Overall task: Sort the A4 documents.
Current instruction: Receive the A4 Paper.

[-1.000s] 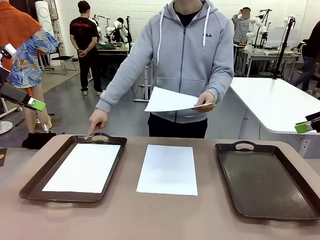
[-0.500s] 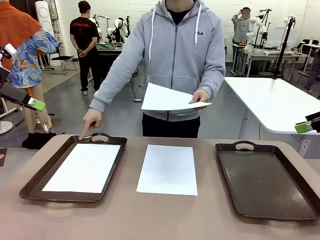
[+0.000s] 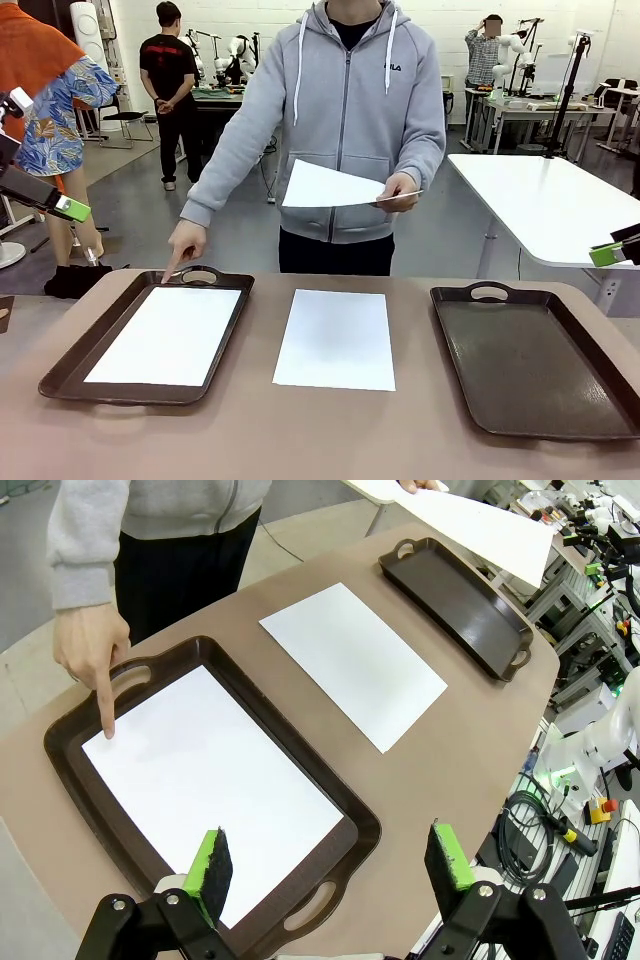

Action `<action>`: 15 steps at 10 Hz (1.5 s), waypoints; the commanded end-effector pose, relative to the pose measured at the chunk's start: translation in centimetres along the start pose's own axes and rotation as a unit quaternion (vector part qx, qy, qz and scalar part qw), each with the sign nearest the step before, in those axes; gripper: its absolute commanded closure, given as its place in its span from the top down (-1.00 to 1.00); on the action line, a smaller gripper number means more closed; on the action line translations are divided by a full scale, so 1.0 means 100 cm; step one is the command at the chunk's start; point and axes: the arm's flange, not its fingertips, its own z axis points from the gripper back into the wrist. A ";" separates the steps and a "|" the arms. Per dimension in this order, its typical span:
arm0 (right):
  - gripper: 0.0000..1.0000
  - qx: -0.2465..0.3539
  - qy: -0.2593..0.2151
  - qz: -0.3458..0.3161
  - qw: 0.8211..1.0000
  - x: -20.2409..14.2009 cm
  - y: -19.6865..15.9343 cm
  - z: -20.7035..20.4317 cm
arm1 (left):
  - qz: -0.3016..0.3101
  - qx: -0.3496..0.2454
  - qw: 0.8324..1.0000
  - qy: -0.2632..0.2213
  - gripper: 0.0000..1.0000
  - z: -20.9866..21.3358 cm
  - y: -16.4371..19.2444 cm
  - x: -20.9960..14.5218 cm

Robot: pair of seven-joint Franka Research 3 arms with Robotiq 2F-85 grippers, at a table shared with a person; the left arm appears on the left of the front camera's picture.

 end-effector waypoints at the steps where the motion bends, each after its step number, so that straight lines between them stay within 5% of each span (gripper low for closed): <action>1: 1.00 0.010 -0.005 0.001 1.000 -0.001 -0.001 -0.002 | 0.013 -0.017 1.000 0.006 1.00 -0.012 0.006 0.011; 6: 1.00 0.010 -0.005 0.001 1.000 -0.001 -0.001 -0.002 | 0.152 -0.121 0.981 0.001 1.00 -0.110 0.026 0.085; 11: 1.00 0.010 -0.005 0.001 1.000 -0.001 -0.001 -0.002 | 0.342 -0.215 0.915 0.002 1.00 -0.209 0.034 0.132; 15: 1.00 0.010 -0.005 0.001 1.000 -0.001 -0.001 -0.002 | 0.415 -0.298 0.859 -0.023 1.00 -0.246 0.058 0.152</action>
